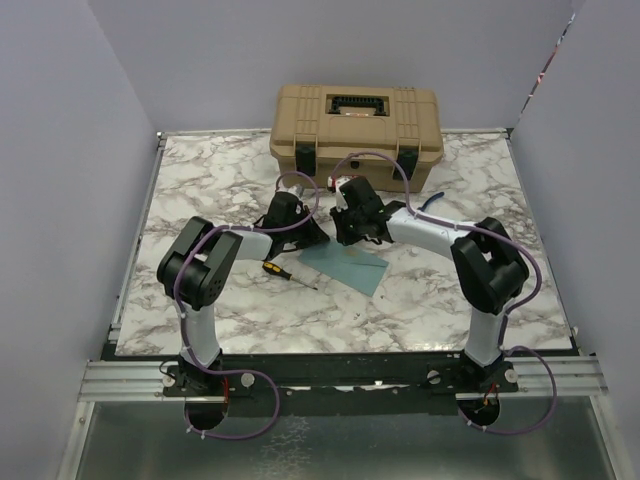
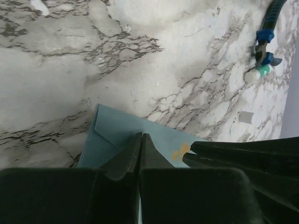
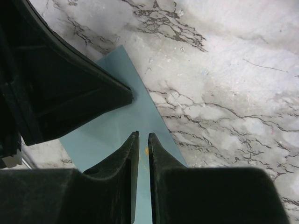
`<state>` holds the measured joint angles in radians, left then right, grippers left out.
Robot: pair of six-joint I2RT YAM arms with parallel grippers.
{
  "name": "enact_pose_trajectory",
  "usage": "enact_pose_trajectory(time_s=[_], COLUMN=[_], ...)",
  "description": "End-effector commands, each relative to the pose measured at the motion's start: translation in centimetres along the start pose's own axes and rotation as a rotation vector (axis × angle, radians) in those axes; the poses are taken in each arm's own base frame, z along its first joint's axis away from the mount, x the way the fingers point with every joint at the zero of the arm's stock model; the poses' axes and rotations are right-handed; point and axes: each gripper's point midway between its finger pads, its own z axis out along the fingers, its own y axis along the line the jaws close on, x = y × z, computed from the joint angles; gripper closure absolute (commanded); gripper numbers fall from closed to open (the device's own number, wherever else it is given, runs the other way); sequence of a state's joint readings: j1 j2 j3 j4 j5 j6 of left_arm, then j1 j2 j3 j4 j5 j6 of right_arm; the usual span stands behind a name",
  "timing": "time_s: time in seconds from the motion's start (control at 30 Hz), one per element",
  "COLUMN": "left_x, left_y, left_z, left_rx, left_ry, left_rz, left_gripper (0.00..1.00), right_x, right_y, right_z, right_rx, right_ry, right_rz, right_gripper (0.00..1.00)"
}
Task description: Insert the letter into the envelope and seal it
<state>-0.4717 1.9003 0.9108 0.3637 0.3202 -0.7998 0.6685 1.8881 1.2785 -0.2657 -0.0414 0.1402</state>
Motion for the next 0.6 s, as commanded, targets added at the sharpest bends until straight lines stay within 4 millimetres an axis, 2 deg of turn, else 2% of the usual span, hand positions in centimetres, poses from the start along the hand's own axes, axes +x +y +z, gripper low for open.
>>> enact_pose_trajectory(time_s=[0.0,0.2,0.37,0.43,0.57], left_x=[0.9,2.7,2.9,2.8,1.9], left_y=[2.6,4.2,4.0,4.0,3.9], left_z=[0.5,0.9,1.2,1.2,1.2], left_rx=[-0.098,-0.114,-0.086,-0.084,-0.087], left_ry=[0.010,0.054,0.058,0.054,0.030], left_rz=[-0.009,-0.019,-0.032,-0.035,-0.037], left_gripper=[1.00,1.00,1.00,1.00,1.00], right_x=[0.5,2.4,3.9,5.0,8.5], right_y=[1.1,0.4,-0.6,-1.0,-1.6], right_z=[1.3,2.8,3.4,3.3,2.2], right_rx=[-0.050,0.014,0.058,0.079,0.094], right_ry=[-0.019,0.039,0.084,0.126,0.215], right_rz=[-0.059,-0.119,-0.130,-0.123,-0.118], right_gripper=[0.83,0.83,0.82,0.81,0.80])
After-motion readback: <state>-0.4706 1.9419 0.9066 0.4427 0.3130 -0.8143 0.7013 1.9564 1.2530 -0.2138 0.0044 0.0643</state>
